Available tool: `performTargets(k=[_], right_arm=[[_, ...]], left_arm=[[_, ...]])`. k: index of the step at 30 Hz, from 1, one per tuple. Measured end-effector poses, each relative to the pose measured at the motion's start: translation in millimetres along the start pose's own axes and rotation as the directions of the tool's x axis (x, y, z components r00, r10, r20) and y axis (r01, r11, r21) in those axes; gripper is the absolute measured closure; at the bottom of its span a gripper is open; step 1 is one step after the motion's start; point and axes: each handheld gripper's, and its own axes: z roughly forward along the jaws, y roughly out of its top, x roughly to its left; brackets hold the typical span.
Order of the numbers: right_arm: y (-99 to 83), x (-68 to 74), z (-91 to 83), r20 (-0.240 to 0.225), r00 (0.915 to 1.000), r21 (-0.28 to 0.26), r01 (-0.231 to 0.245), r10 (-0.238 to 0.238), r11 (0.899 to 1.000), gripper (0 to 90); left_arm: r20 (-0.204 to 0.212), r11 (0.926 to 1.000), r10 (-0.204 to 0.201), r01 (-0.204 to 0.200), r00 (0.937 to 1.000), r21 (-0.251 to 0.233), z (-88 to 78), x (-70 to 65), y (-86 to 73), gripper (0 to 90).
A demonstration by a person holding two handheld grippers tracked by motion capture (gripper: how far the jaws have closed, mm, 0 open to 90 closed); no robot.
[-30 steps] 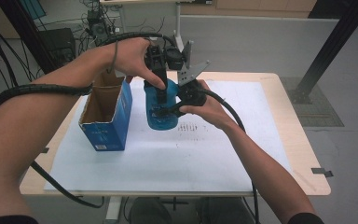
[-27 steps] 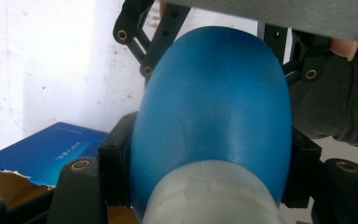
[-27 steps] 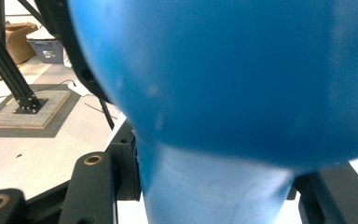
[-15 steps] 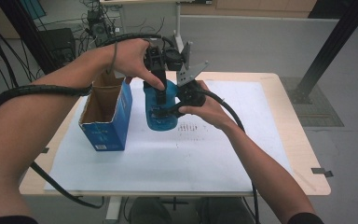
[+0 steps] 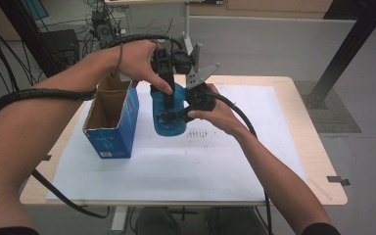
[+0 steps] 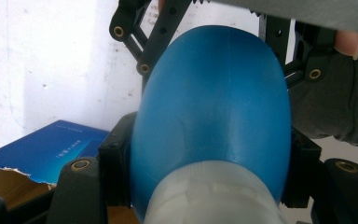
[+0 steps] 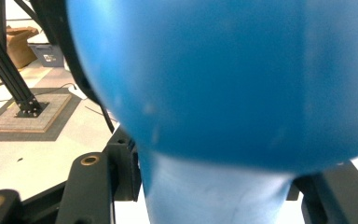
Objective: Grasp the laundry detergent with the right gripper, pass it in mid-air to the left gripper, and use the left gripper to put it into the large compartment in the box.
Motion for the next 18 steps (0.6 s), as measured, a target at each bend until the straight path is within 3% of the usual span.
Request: performTargets(k=[10,18], right_arm=[[-0.6,-2.3,-1.8,0.009,0.9998,-0.006,-0.017,0.017,1.000,34.3],[-5.9,-1.1,-18.3,0.081,0.9940,0.014,-0.074,0.073,0.997,12.1]], left_arm=[[0.004,1.0000,-0.007,0.007,1.0000,-0.005,-1.0,1.2,-1.6,36.7],[-0.015,0.9991,-0.041,0.041,0.9991,0.010,-3.3,4.4,-3.8,36.6]])
